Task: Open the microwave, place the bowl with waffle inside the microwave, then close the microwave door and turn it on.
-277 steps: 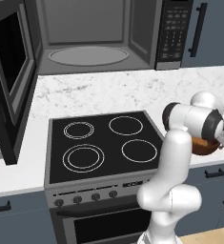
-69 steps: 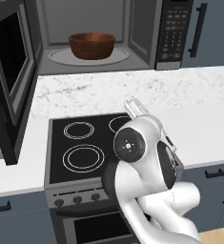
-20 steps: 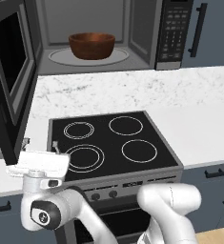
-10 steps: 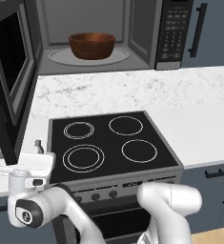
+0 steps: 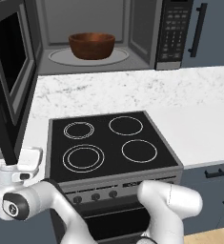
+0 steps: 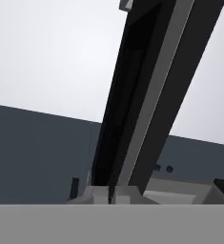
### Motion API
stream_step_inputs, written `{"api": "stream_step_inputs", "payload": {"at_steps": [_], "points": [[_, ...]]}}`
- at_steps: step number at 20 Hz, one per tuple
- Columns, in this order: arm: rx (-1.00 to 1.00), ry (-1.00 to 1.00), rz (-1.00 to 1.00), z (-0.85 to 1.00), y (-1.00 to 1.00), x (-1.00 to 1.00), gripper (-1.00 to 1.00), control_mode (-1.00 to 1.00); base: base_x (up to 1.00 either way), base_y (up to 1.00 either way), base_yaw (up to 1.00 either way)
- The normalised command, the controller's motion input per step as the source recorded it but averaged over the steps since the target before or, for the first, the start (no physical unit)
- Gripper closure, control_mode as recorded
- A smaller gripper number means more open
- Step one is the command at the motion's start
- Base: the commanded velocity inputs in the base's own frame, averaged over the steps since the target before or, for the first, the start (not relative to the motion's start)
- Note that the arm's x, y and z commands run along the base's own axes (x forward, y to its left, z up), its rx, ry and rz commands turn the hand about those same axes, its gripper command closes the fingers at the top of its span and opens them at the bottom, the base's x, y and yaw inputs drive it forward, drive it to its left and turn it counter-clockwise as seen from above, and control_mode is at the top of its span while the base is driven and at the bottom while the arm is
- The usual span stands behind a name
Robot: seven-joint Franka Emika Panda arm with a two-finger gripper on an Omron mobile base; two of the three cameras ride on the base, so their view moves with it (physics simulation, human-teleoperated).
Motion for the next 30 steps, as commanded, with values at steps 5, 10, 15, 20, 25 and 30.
{"api": "stream_step_inputs", "payload": {"at_steps": [5,10,15,20,25,30], "points": [[-0.02,0.00,0.00,0.08,0.41,0.25,1.00,-1.00,0.00,0.00,0.00],[-0.06,0.02,0.00,0.10,0.44,0.25,1.00,-1.00,0.00,0.00,0.00],[-0.03,0.00,0.00,0.25,0.25,0.09,1.00,-1.00,0.00,0.00,0.00],[0.00,0.00,0.00,0.45,0.00,0.00,1.00,-1.00,0.00,0.00,0.00],[0.01,0.00,0.00,0.54,-0.03,0.00,1.00,-1.00,0.00,0.00,0.00],[0.10,-0.05,0.04,0.47,-0.43,-0.13,1.00,-1.00,0.00,0.00,0.00]]}}
